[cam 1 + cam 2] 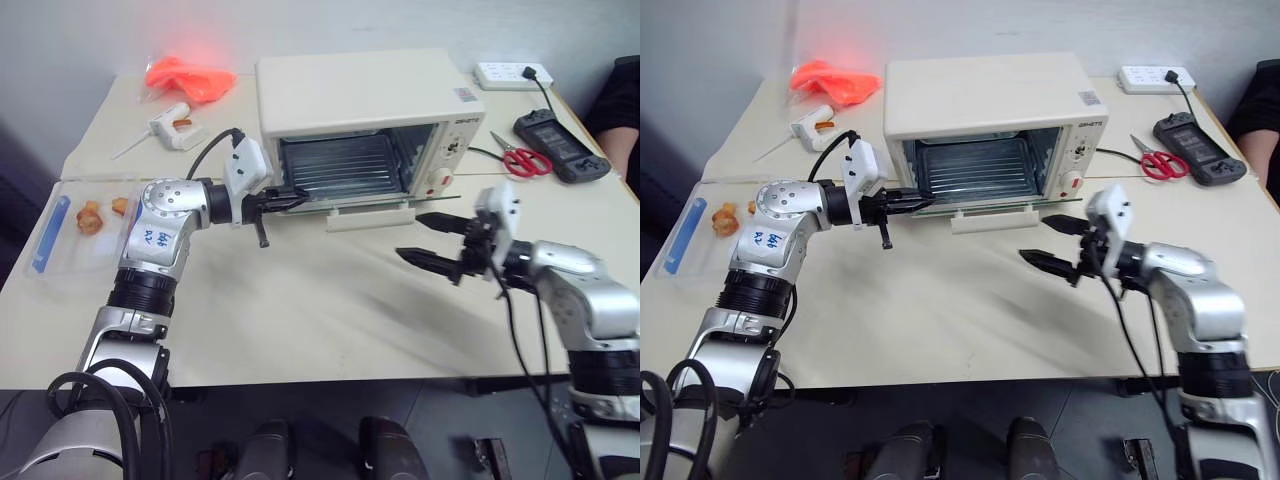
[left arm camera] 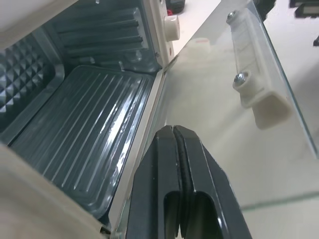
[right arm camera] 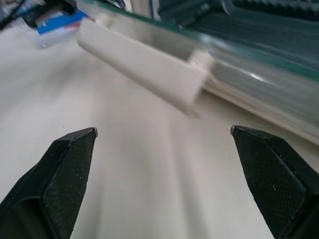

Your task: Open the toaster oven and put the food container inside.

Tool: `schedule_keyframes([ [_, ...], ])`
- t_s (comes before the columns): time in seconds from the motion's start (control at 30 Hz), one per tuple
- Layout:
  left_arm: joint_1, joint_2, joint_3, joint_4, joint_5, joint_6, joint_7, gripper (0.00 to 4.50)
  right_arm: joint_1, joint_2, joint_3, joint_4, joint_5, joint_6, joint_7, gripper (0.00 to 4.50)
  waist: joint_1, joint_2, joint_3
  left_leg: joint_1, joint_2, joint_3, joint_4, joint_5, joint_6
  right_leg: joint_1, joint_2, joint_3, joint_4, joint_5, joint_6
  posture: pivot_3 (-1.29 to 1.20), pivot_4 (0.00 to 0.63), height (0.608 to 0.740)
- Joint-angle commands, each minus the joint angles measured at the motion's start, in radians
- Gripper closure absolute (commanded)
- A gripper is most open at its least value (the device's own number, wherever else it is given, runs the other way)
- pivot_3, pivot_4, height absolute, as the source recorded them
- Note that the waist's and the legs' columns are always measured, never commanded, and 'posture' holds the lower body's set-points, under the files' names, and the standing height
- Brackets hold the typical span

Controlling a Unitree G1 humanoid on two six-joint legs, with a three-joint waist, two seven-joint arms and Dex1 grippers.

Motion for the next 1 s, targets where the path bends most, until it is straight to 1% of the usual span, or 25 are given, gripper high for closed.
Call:
schedule_keyframes([
  [0.03, 0.027, 0.004, -0.011, -0.086, -0.005, 0.027, -0.027, 4.46, 0.039, -0.075, -0.088, -0.110, 0.083, 0.054, 0.036, 0.00, 0.001, 0.000, 0.000, 0.000, 0.000, 0.000, 0.000, 0.000, 0.000, 0.000, 0.000, 0.000, 0.000, 0.000, 0.000, 0.00, 0.150, 0.740],
  [0.17, 0.110, 0.030, -0.055, -0.150, 0.034, 0.038, -0.054, 4.46, 0.103, -0.158, -0.196, -0.219, 0.207, 0.137, 0.076, 0.00, -0.003, 0.000, 0.000, 0.002, 0.000, -0.001, 0.000, 0.000, 0.000, 0.001, 0.000, 0.001, 0.000, 0.000, 0.000, 0.00, 0.150, 0.740],
  [0.27, 0.165, 0.037, -0.093, -0.170, 0.088, 0.029, -0.034, 4.46, 0.093, -0.172, -0.258, -0.272, 0.300, 0.194, 0.038, 0.00, -0.005, 0.000, 0.000, 0.003, 0.001, -0.003, 0.000, 0.000, 0.000, 0.002, 0.000, 0.002, 0.000, 0.000, 0.000, 0.00, 0.150, 0.740],
  [0.37, 0.197, 0.025, -0.115, -0.172, 0.133, 0.028, 0.008, 4.46, 0.062, -0.168, -0.278, -0.301, 0.359, 0.231, -0.013, 0.00, 0.000, -0.001, 0.000, 0.003, 0.001, -0.004, 0.001, 0.000, 0.000, 0.002, 0.000, 0.002, 0.000, 0.000, 0.000, 0.00, 0.150, 0.740],
  [0.47, 0.220, 0.006, -0.128, -0.190, 0.166, 0.037, 0.055, 4.46, 0.023, -0.159, -0.271, -0.325, 0.410, 0.252, -0.061, 0.00, 0.006, -0.001, 0.000, 0.003, 0.001, -0.005, 0.001, 0.000, 0.001, 0.002, -0.001, 0.003, 0.000, 0.000, 0.000, 0.00, 0.150, 0.740],
  [0.57, 0.246, -0.002, -0.090, -0.278, 0.138, 0.083, 0.089, 4.46, -0.014, -0.150, -0.247, -0.336, 0.436, 0.255, -0.096, 0.00, 0.015, -0.001, 0.000, 0.003, 0.001, -0.005, 0.001, 0.000, 0.001, 0.002, -0.001, 0.003, 0.000, 0.000, 0.000, 0.00, 0.150, 0.740],
  [0.63, 0.271, 0.014, -0.033, -0.383, 0.091, 0.160, 0.112, 4.46, -0.027, -0.148, -0.229, -0.337, 0.441, 0.250, -0.105, 0.00, 0.018, -0.001, 0.000, 0.002, 0.001, -0.005, 0.001, 0.000, 0.001, 0.002, -0.001, 0.003, 0.000, 0.000, 0.000, 0.00, 0.150, 0.740],
  [0.7, 0.318, 0.040, 0.055, -0.520, 0.041, 0.280, 0.156, 4.46, -0.038, -0.146, -0.209, -0.335, 0.440, 0.244, -0.105, 0.00, 0.017, -0.001, 0.001, 0.002, 0.002, -0.006, 0.001, 0.000, 0.001, 0.001, -0.001, 0.002, 0.000, 0.000, 0.000, 0.00, 0.150, 0.740],
  [0.8, 0.411, 0.070, 0.243, -0.731, -0.068, 0.513, 0.240, 3.93, -0.052, -0.149, -0.175, -0.319, 0.424, 0.227, -0.086, 0.00, 0.005, -0.002, 0.001, 0.002, 0.006, -0.006, 0.000, 0.000, 0.001, 0.001, -0.001, 0.003, 0.000, 0.000, 0.000, 0.00, 0.150, 0.740],
  [0.87, 0.485, 0.074, 0.380, -0.883, -0.136, 0.674, 0.307, 3.37, -0.063, -0.151, -0.156, -0.296, 0.409, 0.214, -0.070, 0.00, -0.001, -0.002, 0.001, 0.002, 0.007, -0.006, 0.000, 0.000, 0.001, 0.001, -0.001, 0.003, 0.000, 0.000, 0.000, 0.00, 0.150, 0.740],
  [0.93, 0.530, 0.013, 0.533, -1.016, -0.175, 0.854, 0.437, 2.76, -0.082, -0.152, -0.123, -0.264, 0.380, 0.192, -0.043, 0.00, -0.004, -0.002, 0.001, 0.002, 0.006, -0.007, 0.000, 0.000, 0.001, 0.002, -0.001, 0.003, 0.000, 0.000, 0.000, 0.00, 0.150, 0.740],
  [0.97, 0.536, -0.011, 0.578, -1.056, -0.188, 0.914, 0.485, 2.45, -0.089, -0.153, -0.111, -0.253, 0.368, 0.183, -0.033, 0.00, -0.004, -0.002, 0.001, 0.002, 0.006, -0.007, 0.000, 0.000, 0.001, 0.002, -0.002, 0.003, 0.000, 0.000, 0.000, 0.00, 0.150, 0.740],
  [1.0, 0.537, -0.066, 0.636, -1.115, -0.169, 0.993, 0.564, 2.13, -0.105, -0.152, -0.091, -0.233, 0.354, 0.175, -0.017, 0.00, 0.000, -0.003, 0.001, 0.002, 0.006, -0.007, 0.000, 0.000, 0.001, 0.003, -0.002, 0.003, -0.001, 0.000, 0.000, 0.00, 0.150, 0.740],
])
